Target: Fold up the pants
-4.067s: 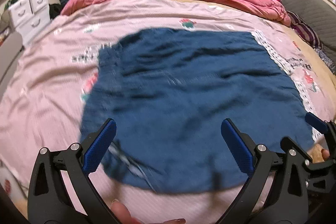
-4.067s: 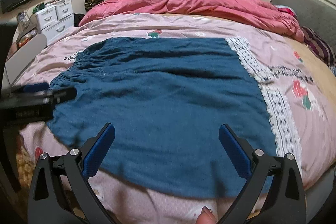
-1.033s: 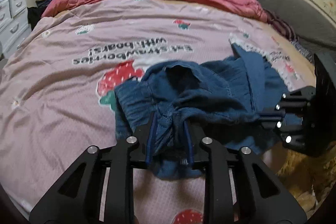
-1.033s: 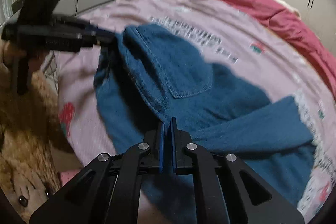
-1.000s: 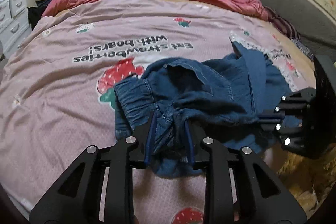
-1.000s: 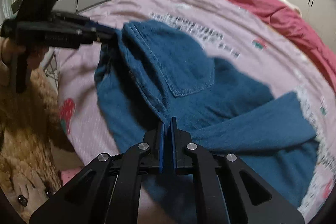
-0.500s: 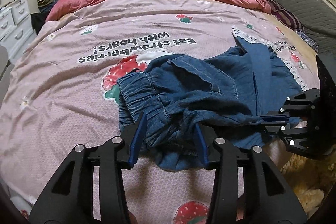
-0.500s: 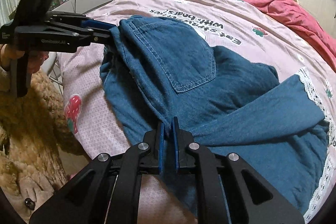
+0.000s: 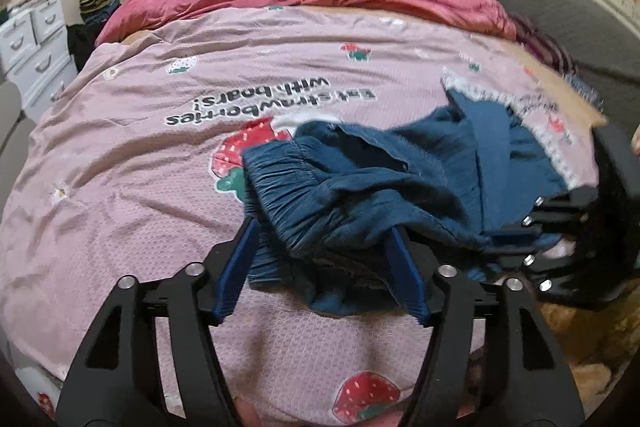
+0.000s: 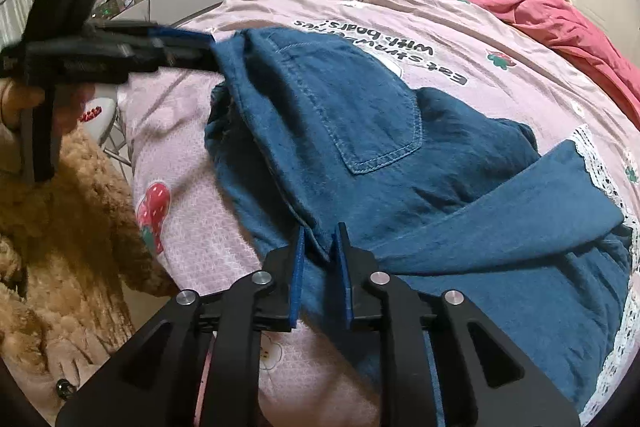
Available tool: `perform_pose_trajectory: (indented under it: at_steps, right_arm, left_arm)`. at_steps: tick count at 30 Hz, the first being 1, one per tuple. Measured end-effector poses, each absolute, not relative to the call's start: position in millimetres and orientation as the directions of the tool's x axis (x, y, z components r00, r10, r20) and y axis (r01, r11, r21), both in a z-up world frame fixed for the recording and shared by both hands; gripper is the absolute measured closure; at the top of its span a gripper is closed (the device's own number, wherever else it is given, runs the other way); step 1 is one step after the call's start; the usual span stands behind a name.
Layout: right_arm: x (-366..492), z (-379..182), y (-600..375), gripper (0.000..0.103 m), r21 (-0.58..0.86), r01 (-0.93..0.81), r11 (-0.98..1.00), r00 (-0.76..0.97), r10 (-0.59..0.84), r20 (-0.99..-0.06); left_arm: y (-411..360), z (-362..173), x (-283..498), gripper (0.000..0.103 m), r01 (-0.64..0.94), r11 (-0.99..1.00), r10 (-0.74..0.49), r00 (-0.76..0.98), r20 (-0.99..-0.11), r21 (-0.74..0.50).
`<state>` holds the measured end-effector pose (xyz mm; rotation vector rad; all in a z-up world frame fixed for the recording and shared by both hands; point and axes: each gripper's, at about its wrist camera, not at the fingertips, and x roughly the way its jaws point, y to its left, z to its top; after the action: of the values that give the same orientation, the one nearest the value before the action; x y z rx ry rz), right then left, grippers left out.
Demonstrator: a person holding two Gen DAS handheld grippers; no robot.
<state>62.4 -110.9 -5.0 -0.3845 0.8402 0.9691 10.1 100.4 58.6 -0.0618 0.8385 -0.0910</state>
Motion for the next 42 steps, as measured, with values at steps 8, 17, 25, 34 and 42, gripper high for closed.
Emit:
perform_pose_trajectory:
  at_steps: [8,17,25,34,42]
  right_arm:
    - [58,13,-118,0.086,0.123,-0.849,0.513,0.268,0.62,-0.737]
    - [79,8,-98,0.076,0.094,-0.815,0.572,0.321,0.58,-0.749]
    - [80,7,-129,0.064,0.195,-0.786,0.587,0.292,0.63,-0.72]
    - [160,54,-220,0.044,0.097,-0.59,0.802,0.539,0.481,-0.691]
    - [218,50,-244,0.03,0.062,-0.487,0.871,0.58,0.375,-0.723]
  left_arm:
    - [134,72,9,0.041,-0.044,0.976,-0.121,0.705,-0.698,-0.214]
    - [75,39,41,0.049,0.039,0.997,-0.081,0.619,-0.781,-0.072]
    - [76,29,32,0.049,0.037,0.999,-0.015,0.608,-0.793,0.009]
    - [19,87,56,0.038,0.179,0.977,-0.206,0.672,-0.712,-0.113]
    - [-44,50,105,0.041,0.293,0.932,-0.342,0.519,-0.783,-0.213]
